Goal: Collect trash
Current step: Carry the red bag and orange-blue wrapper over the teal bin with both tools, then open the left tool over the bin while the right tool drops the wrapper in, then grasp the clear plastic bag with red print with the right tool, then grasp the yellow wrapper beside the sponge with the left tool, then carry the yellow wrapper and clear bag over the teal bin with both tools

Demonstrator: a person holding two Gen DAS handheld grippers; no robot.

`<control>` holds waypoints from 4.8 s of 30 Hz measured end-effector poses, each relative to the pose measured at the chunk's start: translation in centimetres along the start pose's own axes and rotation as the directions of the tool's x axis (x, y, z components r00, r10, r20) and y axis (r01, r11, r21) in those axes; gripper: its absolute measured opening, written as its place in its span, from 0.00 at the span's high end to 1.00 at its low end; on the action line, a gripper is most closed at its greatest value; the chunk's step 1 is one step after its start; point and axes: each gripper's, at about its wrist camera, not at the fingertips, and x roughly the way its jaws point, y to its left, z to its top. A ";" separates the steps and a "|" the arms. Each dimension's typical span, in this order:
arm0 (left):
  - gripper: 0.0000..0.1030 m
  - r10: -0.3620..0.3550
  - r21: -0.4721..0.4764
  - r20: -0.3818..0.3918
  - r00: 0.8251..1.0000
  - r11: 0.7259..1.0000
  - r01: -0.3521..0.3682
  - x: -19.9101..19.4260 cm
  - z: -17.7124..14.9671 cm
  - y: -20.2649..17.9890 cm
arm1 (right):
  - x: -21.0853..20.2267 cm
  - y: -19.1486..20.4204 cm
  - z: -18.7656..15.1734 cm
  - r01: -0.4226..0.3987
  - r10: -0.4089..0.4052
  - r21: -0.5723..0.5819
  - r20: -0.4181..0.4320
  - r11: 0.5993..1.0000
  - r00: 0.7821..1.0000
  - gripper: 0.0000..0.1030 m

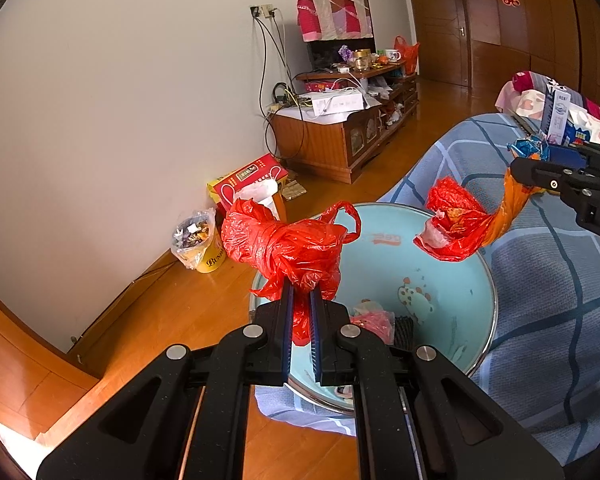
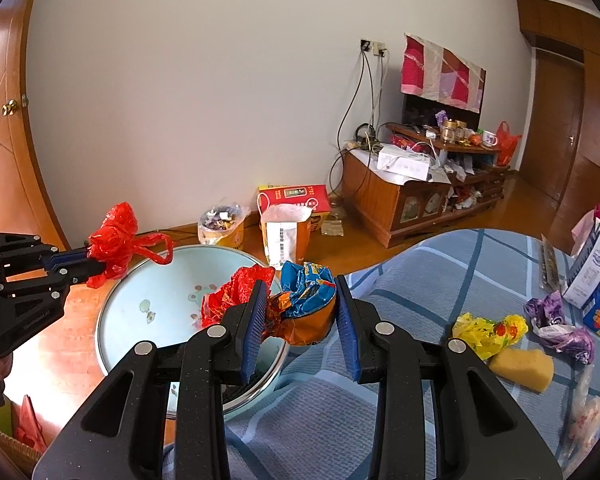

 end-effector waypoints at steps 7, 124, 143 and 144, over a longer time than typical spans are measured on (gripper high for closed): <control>0.72 -0.029 0.008 0.001 1.000 1.000 0.029 -0.1 -0.1 -0.9 | 0.4 0.4 -0.2 -0.016 0.016 -0.008 -0.006 1.000 1.000 0.38; 0.81 -0.230 0.215 0.068 0.971 0.954 0.211 0.1 5.8 -15.7 | -11.1 -16.0 -8.9 0.338 -0.309 0.257 -0.145 0.905 0.940 0.73; 0.81 -0.173 0.160 0.052 0.984 0.974 0.162 -0.3 3.5 -11.1 | -8.0 -10.9 -6.8 0.266 -0.245 0.162 -0.140 0.950 0.959 0.73; 0.81 -0.168 0.156 0.052 0.984 0.975 0.159 -0.3 3.4 -10.8 | -7.9 -10.6 -6.7 0.262 -0.241 0.158 -0.140 0.952 0.960 0.73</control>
